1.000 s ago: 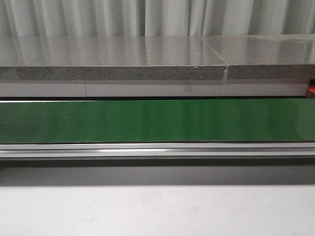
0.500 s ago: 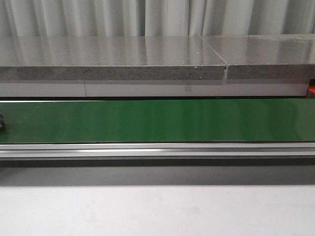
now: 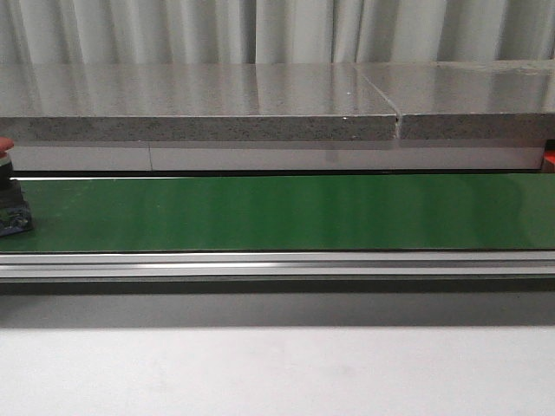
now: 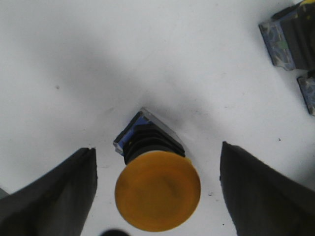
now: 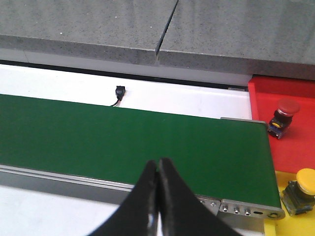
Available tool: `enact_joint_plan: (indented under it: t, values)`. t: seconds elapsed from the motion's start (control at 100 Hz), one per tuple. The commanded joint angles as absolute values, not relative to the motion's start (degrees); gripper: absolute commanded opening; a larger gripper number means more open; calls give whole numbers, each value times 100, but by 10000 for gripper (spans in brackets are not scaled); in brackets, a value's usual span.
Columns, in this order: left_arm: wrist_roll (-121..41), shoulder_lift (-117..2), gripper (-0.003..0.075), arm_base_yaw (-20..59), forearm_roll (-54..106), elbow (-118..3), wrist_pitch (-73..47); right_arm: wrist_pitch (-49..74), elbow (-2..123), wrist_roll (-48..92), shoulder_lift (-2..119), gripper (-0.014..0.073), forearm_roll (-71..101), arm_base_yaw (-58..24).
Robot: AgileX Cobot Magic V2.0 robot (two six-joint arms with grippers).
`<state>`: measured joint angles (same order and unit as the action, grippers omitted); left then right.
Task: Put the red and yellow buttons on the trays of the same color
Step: 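Grasp a yellow push button from the cluster with the left gripper, then set the yellow button on the belt's near end and open the left gripper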
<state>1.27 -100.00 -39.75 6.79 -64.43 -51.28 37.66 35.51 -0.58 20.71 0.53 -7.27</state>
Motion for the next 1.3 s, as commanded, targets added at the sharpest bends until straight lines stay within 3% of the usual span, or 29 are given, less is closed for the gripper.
enact_joint_plan:
  t: [0.0,0.19,0.29,0.68,0.94,1.29]
  values:
    - [78,-9784,461,-3955,768,-6636,-4966,3337,3674,0,2111,-36,61,-713]
    - [74,-9784,239,-3955,768,-6667,-5037,3337,3674,0,2111,-36,61,-713]
    - [51,-9773,186,-3955,768,-6667,-5037,3337,3674,0,2111,-36,61,-713]
    - [-102,-9089,186,-3389,779,-7468,-5588,3337,3674,0,2111,-36,61,-713]
    - [-107,-8954,186,-2568,766,-8446,-6230,3337,3674,0,2111,-36,61,-713]
    - [-107,-8990,186,-1449,754,-8545,-6256,3337,3674,0,2111,-36,61,-713]
